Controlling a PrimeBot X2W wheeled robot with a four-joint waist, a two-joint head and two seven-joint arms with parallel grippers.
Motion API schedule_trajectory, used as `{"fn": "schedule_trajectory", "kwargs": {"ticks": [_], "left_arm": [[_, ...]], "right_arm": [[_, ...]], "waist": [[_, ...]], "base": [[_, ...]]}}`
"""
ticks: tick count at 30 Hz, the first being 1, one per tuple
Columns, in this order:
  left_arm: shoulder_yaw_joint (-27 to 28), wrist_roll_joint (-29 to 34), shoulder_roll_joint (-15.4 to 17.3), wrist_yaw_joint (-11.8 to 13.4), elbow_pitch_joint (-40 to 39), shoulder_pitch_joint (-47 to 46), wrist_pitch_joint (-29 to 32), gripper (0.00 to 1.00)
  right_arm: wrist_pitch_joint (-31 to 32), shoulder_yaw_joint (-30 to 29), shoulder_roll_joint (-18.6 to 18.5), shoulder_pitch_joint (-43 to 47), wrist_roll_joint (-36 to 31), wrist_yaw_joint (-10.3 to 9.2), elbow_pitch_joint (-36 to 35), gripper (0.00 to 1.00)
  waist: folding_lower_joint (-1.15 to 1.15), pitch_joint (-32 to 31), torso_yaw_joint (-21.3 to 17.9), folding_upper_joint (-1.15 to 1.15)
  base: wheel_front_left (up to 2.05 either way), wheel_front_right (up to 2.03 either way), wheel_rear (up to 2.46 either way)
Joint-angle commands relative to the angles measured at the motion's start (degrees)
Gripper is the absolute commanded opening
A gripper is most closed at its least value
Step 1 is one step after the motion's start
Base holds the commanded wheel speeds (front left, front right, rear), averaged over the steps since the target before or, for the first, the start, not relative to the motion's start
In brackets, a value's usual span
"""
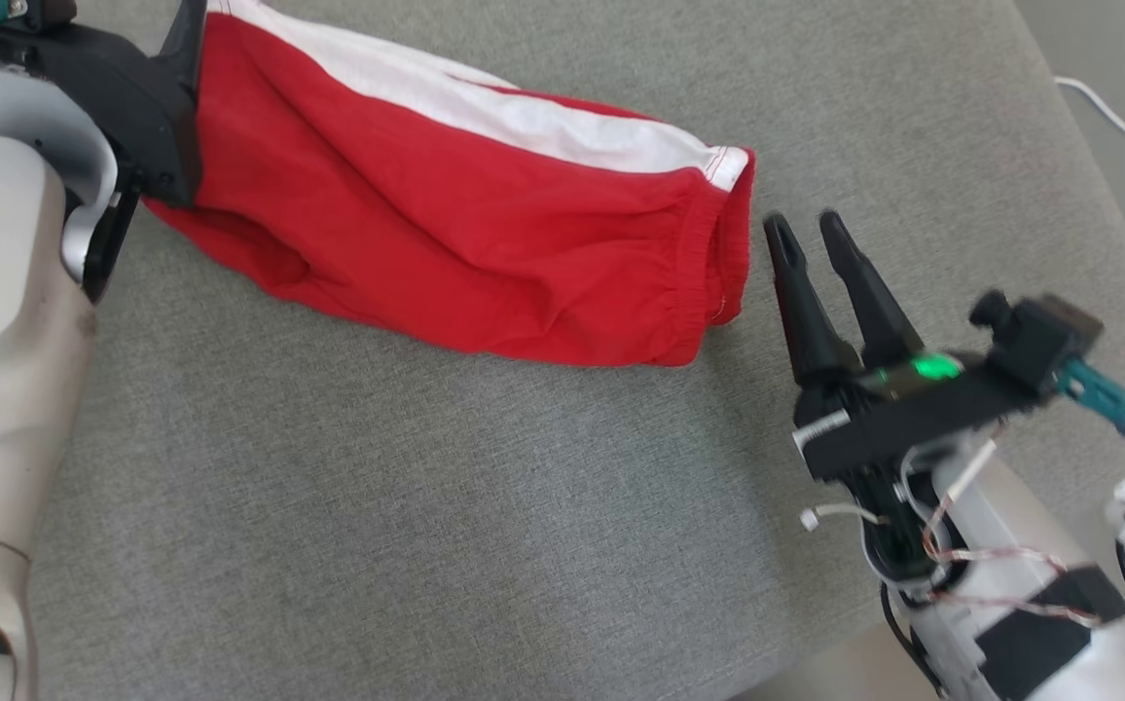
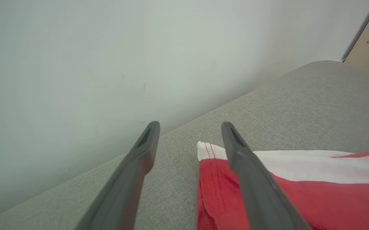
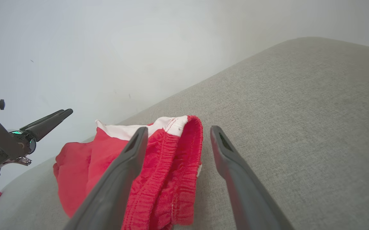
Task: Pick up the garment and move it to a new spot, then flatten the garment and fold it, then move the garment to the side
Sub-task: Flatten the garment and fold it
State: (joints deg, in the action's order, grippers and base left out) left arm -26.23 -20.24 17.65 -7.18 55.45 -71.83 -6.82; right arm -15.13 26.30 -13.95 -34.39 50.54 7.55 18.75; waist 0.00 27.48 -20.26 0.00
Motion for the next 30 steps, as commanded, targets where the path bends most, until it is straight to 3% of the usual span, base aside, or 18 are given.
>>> {"fn": "schedule_trajectory", "kwargs": {"ticks": [1,10,24,30], "left_arm": [[-0.32,-0.22,0.47,-0.22,0.58,0.21,-0.09,1.0],[-7.75,-4.8,3.13,-0.17,0.42,3.76,6.63,1.0],[-18.99,-15.88,8.2,-0.19,-6.18,9.72,27.12,1.0],[-19.47,-16.65,8.9,0.06,-6.53,11.01,28.31,1.0]], "right_arm": [[0.0,-0.69,-0.34,1.79,-0.65,-0.13,-0.77,1.0],[-0.01,-5.72,0.28,13.11,-4.6,-0.13,-6.99,1.0],[-0.01,-7.21,1.41,20.36,-12.64,-0.13,-10.22,1.0],[-0.01,-6.74,2.39,21.06,-16.38,-0.13,-12.12,1.0]], "waist": [[0.0,-1.4,-0.1,0.0],[0.0,-4.07,-0.94,0.0],[0.0,-7.55,-1.01,0.0],[0.0,-8.01,-1.07,0.0]], "base": [[0.0,0.0,0.0],[0.0,0.0,0.0],[0.0,0.0,0.0],[0.0,0.0,0.0]]}}
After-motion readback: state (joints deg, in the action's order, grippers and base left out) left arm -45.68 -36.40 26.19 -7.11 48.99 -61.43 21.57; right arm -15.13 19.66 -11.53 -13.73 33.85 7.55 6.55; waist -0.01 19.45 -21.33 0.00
